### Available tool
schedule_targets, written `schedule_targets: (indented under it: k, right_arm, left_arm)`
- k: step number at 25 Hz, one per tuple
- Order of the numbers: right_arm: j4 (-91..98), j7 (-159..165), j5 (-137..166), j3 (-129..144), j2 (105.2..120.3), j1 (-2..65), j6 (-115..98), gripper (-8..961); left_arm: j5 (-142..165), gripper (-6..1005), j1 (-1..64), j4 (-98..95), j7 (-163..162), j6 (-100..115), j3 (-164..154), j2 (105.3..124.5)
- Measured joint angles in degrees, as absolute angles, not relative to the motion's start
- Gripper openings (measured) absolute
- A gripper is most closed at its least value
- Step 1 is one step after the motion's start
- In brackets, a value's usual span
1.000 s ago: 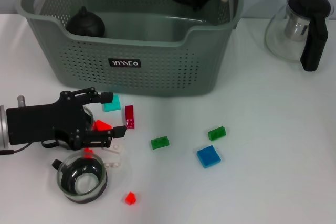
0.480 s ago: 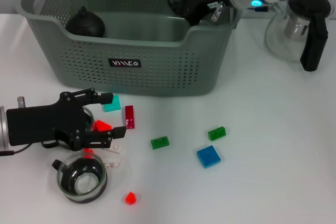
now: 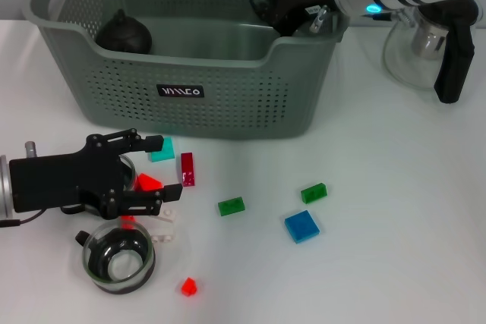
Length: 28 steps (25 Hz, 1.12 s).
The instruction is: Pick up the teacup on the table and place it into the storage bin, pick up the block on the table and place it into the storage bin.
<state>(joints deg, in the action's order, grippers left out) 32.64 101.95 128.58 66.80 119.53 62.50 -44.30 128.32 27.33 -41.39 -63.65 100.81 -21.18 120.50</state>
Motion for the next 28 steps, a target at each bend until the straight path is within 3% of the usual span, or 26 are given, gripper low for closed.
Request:
schedule_targets:
  k: [28]
  right_arm:
    - [31.3, 102.1, 128.67, 66.71, 119.71, 62.51, -42.88, 174]
  left_arm:
    - [128.32, 849, 27.36, -41.39, -63.81, 100.65, -21.18, 120.43]
